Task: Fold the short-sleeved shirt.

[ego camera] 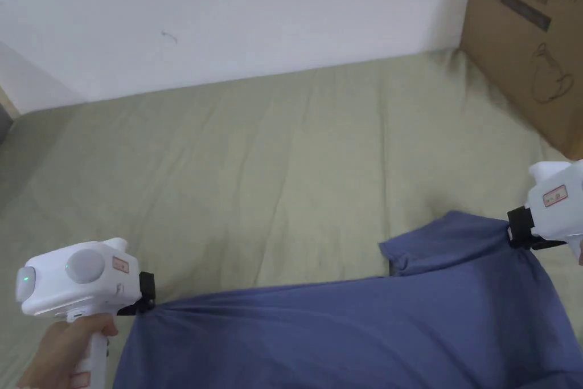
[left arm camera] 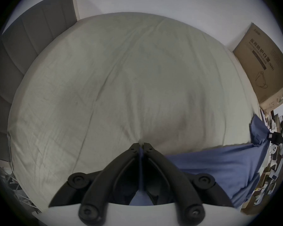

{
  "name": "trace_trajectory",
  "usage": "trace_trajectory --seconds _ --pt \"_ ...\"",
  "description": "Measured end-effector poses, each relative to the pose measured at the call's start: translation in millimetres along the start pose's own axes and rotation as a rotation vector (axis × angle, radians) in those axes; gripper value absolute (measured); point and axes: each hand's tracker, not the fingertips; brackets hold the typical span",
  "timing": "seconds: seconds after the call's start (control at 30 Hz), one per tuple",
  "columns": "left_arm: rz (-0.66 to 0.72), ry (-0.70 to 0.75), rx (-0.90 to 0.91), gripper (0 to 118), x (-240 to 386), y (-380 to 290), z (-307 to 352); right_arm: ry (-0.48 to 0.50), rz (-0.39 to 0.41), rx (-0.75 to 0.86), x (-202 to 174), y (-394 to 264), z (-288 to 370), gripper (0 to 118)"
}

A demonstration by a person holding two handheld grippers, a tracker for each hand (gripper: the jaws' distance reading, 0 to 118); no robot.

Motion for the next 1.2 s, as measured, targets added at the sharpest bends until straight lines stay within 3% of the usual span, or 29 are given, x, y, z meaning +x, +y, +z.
trace_trajectory --seconds 0.2,0.4,0.53,0.7,0.73,0.77,0.8,0.87,0.9,0.97,1.07,1.13,1.2 --pt "-0.111 -0.006 0.148 2 9 -26 82 0.017 0.047 0.097 2 -19 75 0" --pt "-0.155 -0.034 0.242 2 -3 -104 154 0.025 0.087 0.112 18 -106 128 0" --pt "-0.143 -0.039 0.196 2 -19 -169 152 0.031 0.102 -0.01 32 -191 117 0" --pt "-0.042 -0.015 0.046 6 -39 -235 101 0.003 0.161 -0.079 35 -267 69 3" --pt "-0.035 -0.033 0.044 17 -42 -244 93 0.0 0.17 -0.077 34 -276 62 19" --pt "-0.03 -0.029 0.049 33 -45 -251 92 -0.012 0.166 -0.07 31 -280 60 46" --pt "-0.023 -0.019 0.06 49 -45 -253 94 -0.076 0.178 -0.05 28 -281 62 63" --pt "0.01 0.001 0.119 94 -50 -252 105 -0.154 0.203 -0.005 27 -276 75 65" --pt "0.024 -0.003 0.117 99 -54 -250 110 -0.114 0.197 -0.002 28 -273 83 65" --pt "0.067 -0.055 0.161 99 -58 -245 130 -0.086 0.158 0.049 20 -264 109 62" --pt "0.078 -0.092 0.247 99 -59 -245 163 -0.012 0.184 0.246 -7 -257 145 57" --pt "0.086 -0.135 0.293 94 -61 -248 181 0.007 0.202 0.34 -28 -252 158 37" --pt "0.095 -0.191 0.335 55 -58 -255 197 0.041 0.202 0.397 -54 -249 162 15"
